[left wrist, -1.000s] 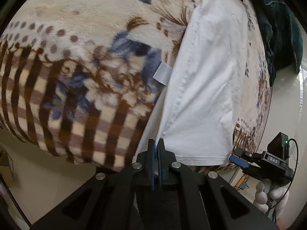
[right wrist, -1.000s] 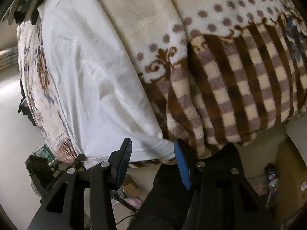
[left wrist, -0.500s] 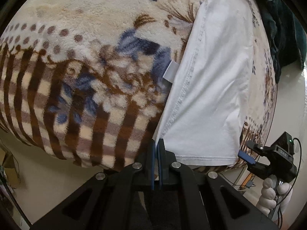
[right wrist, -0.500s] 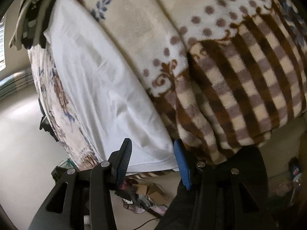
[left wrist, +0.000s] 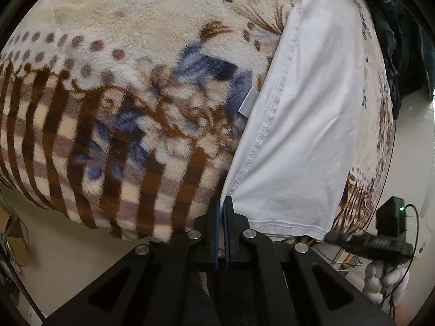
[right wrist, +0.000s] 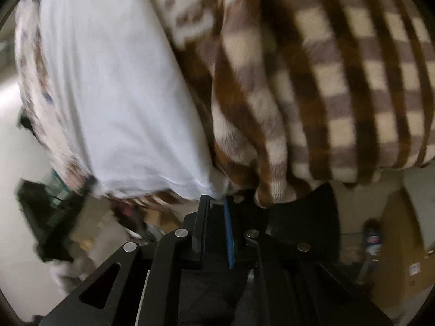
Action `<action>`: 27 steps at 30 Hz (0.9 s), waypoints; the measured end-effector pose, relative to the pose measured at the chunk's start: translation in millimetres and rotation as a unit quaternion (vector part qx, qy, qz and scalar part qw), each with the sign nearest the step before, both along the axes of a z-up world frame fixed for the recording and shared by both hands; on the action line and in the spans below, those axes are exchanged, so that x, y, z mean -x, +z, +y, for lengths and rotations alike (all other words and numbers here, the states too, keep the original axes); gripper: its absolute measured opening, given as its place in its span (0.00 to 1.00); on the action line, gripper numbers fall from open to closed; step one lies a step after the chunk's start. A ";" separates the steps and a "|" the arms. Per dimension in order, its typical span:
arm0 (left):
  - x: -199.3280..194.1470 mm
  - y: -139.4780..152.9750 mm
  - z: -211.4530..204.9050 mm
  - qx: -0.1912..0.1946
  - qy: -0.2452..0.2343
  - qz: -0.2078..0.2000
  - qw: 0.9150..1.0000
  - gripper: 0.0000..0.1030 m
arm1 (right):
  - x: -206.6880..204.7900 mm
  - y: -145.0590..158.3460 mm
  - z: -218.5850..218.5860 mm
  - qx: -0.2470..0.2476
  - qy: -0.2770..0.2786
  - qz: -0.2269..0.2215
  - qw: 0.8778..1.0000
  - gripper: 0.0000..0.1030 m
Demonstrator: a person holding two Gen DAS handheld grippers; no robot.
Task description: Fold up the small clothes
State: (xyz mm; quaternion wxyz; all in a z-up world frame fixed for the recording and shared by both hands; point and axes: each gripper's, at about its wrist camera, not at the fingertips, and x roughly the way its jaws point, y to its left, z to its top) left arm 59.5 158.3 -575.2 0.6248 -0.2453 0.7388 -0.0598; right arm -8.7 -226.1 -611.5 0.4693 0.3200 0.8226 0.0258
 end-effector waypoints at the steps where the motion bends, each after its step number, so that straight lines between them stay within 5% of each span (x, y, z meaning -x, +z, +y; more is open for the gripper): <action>1: 1.0 0.4 -1.3 0.001 0.002 0.000 1.000 0.01 | -1.7 4.1 -5.0 0.001 -0.014 -0.011 1.000 0.24; 4: 2.8 2.0 -2.7 0.003 0.003 0.000 1.000 0.01 | -12.1 8.5 -14.4 0.005 -0.043 -0.034 0.998 0.47; 7: 5.9 5.1 -6.4 0.008 0.004 0.001 1.000 0.01 | -14.0 -7.6 -9.4 -0.014 -0.033 -0.013 0.999 0.47; 10: 8.4 8.7 -11.8 0.016 -0.002 0.001 1.000 0.01 | -12.3 -7.2 1.2 0.024 0.011 -0.018 0.999 0.06; 21: 14.8 -21.5 -34.8 0.014 -0.024 0.034 0.999 0.01 | -25.9 7.4 -37.2 0.078 0.061 -0.023 0.995 0.04; 27: 0.5 -16.8 -25.7 0.034 -0.017 0.080 0.996 0.04 | -29.5 -0.3 -13.6 0.076 0.078 -0.009 0.994 0.08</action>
